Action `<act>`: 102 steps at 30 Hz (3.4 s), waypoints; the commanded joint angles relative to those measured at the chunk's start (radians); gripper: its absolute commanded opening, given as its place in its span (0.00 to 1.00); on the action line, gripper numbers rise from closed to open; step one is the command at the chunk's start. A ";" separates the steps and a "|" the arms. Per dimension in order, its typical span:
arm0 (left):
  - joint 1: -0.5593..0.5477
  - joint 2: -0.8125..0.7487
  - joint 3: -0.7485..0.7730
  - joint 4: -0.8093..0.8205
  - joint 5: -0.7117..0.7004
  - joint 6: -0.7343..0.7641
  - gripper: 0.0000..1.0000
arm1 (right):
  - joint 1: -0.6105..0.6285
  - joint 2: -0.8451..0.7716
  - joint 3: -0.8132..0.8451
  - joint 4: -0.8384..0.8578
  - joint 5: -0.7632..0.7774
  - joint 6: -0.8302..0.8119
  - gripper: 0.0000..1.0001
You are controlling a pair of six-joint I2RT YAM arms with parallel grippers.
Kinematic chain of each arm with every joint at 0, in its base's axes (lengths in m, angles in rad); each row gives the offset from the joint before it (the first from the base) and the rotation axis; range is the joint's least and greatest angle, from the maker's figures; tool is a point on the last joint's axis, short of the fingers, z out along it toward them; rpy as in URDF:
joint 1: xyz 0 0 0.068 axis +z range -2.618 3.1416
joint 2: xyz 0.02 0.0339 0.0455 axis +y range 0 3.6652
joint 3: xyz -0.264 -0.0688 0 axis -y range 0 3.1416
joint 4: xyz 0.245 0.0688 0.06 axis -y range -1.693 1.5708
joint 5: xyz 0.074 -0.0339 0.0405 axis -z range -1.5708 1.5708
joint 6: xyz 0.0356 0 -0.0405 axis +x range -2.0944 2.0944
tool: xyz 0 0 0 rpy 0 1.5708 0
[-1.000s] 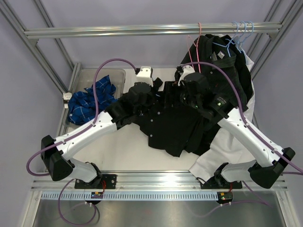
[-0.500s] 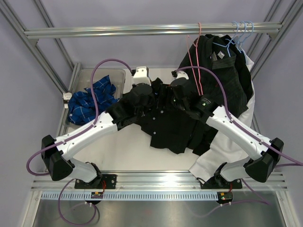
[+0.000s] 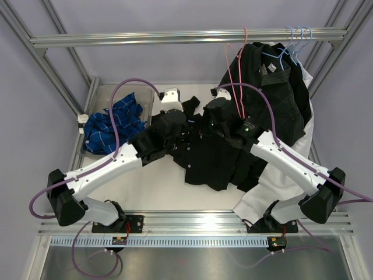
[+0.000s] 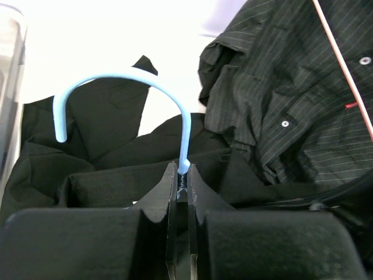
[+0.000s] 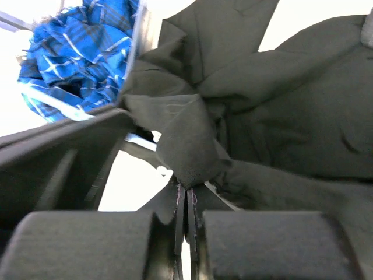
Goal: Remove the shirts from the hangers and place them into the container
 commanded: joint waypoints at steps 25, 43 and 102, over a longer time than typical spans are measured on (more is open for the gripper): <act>0.136 -0.397 -0.243 -0.031 0.017 0.120 0.00 | -0.251 -0.380 -0.049 -0.342 0.060 -0.138 0.00; 0.171 -0.602 -0.413 0.032 0.146 0.277 0.00 | -0.409 -0.334 0.045 -0.478 -0.076 -0.289 0.00; 0.111 -0.377 -0.128 -0.086 0.301 0.264 0.00 | -0.277 -0.056 0.143 -0.222 -0.192 -0.548 0.23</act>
